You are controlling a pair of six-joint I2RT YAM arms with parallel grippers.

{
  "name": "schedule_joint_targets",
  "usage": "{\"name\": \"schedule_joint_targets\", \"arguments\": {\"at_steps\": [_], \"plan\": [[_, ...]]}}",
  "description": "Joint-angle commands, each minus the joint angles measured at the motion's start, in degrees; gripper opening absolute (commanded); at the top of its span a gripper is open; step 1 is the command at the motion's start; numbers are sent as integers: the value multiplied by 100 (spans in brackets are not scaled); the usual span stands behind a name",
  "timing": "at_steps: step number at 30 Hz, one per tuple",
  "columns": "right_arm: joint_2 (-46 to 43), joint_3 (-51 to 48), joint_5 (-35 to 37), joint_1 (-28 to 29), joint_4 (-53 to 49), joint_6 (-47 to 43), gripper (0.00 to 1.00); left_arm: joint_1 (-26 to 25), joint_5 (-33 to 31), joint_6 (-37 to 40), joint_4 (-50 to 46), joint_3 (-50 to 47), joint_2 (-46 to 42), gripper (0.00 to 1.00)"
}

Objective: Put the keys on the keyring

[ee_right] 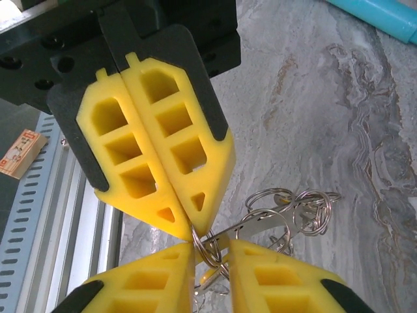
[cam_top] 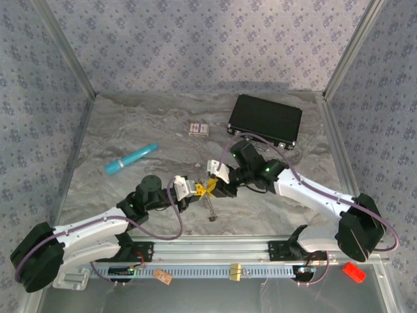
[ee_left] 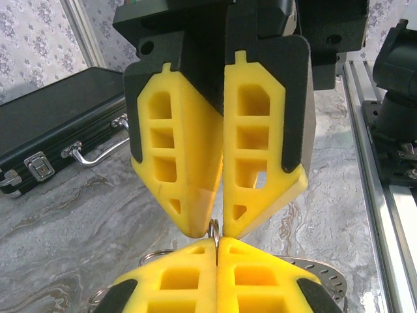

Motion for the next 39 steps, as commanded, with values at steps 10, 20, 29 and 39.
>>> {"name": "schedule_joint_targets", "arguments": {"at_steps": [10, 20, 29, 39], "plan": [[113, 138, -180, 43, -159, -259, 0, -57, 13, -138, 430, 47, 24, 0], [324, 900, 1037, 343, -1504, -1093, 0, -63, -307, 349, -1273, 484, 28, 32], [705, 1460, 1477, 727, -2045, -1373, 0, -63, -136, 355, -1126, 594, 202, 22], [371, 1069, 866, 585, -1557, -1023, 0, -69, -129, 227, -703, 432, 163, 2]]}}
